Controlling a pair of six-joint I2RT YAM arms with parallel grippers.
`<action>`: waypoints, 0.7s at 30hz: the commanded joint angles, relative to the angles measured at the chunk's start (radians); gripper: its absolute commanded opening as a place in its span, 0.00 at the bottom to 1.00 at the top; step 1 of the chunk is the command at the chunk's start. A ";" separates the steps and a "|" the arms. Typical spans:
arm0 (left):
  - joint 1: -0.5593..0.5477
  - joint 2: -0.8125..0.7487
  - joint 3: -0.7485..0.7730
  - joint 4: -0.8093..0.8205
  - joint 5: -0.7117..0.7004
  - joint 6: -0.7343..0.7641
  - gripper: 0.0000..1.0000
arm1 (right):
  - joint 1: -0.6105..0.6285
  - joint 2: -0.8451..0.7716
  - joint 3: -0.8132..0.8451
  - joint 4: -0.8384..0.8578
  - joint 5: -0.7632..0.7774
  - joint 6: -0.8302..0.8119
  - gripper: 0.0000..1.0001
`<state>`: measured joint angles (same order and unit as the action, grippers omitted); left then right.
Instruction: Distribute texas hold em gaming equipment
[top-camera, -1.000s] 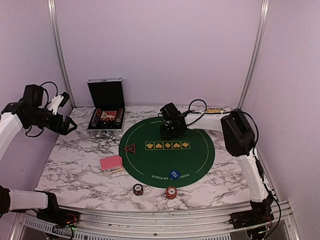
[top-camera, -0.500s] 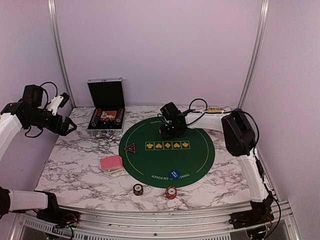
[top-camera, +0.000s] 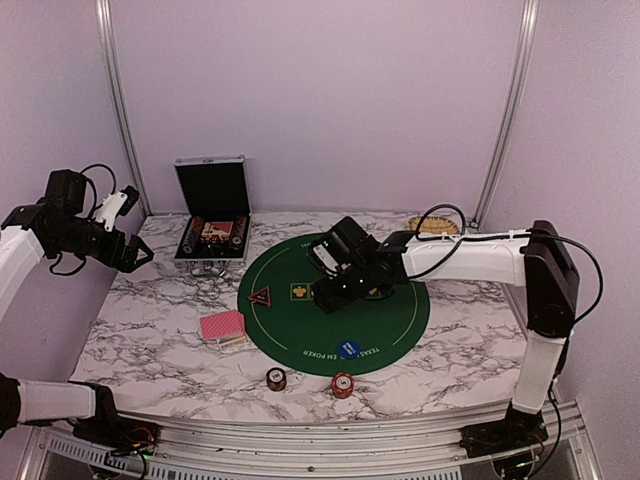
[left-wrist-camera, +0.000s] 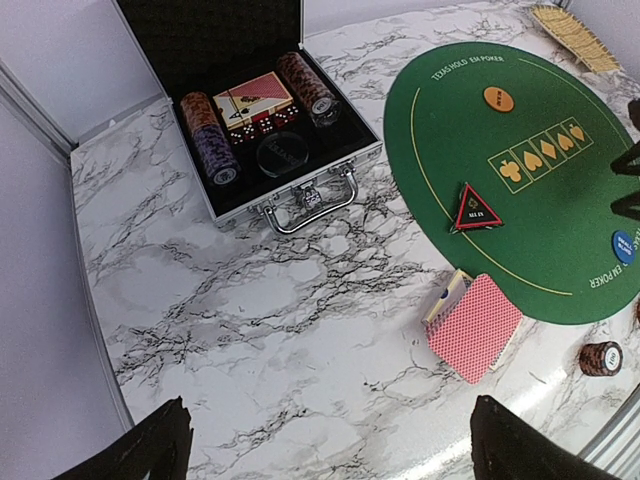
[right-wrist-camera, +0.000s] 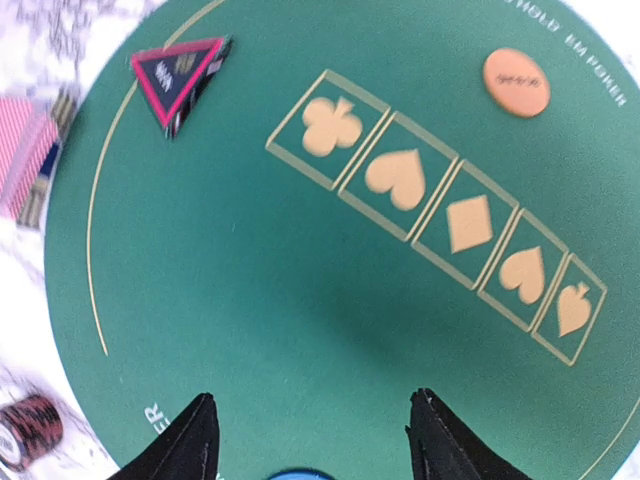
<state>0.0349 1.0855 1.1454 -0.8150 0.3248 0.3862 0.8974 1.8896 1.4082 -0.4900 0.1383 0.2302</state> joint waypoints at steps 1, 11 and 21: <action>0.003 -0.013 -0.004 -0.026 0.020 0.012 0.99 | 0.057 -0.008 -0.070 -0.076 -0.024 -0.028 0.61; 0.002 -0.009 0.004 -0.026 0.021 0.008 0.99 | 0.095 -0.019 -0.117 -0.128 -0.041 -0.058 0.54; 0.002 -0.001 0.016 -0.040 0.018 0.009 0.99 | 0.103 -0.026 -0.143 -0.131 0.026 -0.048 0.60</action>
<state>0.0349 1.0855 1.1454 -0.8165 0.3328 0.3862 0.9913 1.8919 1.2755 -0.6125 0.1276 0.1787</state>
